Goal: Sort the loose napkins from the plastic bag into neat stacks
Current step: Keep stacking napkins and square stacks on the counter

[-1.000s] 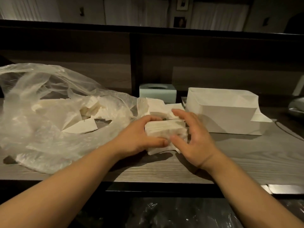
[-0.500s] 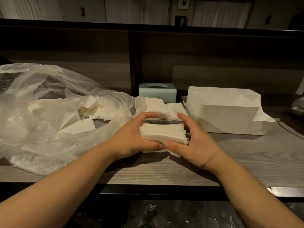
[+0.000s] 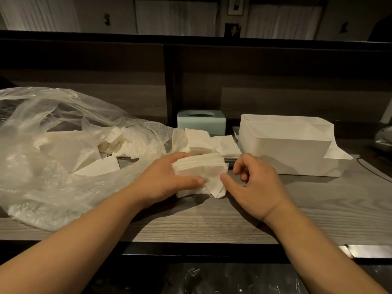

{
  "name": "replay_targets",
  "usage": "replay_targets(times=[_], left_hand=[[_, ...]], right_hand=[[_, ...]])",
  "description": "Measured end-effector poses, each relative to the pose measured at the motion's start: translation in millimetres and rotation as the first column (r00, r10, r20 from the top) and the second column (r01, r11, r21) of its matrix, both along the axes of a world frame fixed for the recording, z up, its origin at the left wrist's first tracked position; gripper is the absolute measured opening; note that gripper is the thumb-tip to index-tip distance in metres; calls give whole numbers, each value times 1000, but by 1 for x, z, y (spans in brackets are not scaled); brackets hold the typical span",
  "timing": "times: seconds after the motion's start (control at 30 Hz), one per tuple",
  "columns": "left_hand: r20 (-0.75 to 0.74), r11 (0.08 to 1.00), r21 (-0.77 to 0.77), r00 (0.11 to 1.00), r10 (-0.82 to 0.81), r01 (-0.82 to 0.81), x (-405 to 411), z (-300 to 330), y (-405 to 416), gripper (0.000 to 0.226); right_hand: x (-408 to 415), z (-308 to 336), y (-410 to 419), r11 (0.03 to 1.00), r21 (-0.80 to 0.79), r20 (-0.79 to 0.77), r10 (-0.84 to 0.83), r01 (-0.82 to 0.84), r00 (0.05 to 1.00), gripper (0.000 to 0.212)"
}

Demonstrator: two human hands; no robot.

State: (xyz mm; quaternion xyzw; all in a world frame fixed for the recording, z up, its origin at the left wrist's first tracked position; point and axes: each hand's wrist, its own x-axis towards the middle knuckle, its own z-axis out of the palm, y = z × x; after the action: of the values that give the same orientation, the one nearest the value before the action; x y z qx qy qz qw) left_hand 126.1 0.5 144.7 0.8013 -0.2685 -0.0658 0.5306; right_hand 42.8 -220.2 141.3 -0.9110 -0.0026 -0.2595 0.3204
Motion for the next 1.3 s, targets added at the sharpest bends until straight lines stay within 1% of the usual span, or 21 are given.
replay_targets(times=[0.17,0.23,0.33,0.53,0.67,0.73,0.83,0.93,1.1,1.23,1.3], left_hand=[[-10,1000,14,1000,-13,13,1,0,0,55],[-7,1000,16,1000,-16,16,1,1,0,54],[-3,1000,27,1000,-11,11,1,1,0,51],[-4,998,55,1000,-18,19,2,1,2,56],[1,998,64,1000,-26,26,0,4,2,64],[0,998,66,1000,-22,22,0,4,2,63],[-2,998,61,1000,-23,23,0,3,2,59],[0,998,61,1000,-21,21,-1,3,1,60],[7,996,88,1000,-18,18,0,4,3,59],[12,994,108,999,-35,33,1,5,3,61],[22,993,109,999,-37,34,1,4,3,65]], right_hand=[[2,-1,0,999,42,-17,19,-18,1000,16],[2,-2,0,998,48,-30,32,-30,999,15],[3,-2,1,996,80,-48,55,-51,997,17],[6,-3,2,994,85,-78,70,-63,994,15],[3,-1,2,993,86,-80,83,-76,993,21],[3,0,2,993,98,-77,78,-70,994,23],[4,-2,2,983,170,-75,77,-63,994,17],[6,-3,1,972,229,-61,76,-60,995,20],[3,0,3,992,119,-71,56,-47,996,21],[4,1,3,989,145,-54,43,-34,998,20],[4,1,4,983,176,-57,55,-45,997,18]])
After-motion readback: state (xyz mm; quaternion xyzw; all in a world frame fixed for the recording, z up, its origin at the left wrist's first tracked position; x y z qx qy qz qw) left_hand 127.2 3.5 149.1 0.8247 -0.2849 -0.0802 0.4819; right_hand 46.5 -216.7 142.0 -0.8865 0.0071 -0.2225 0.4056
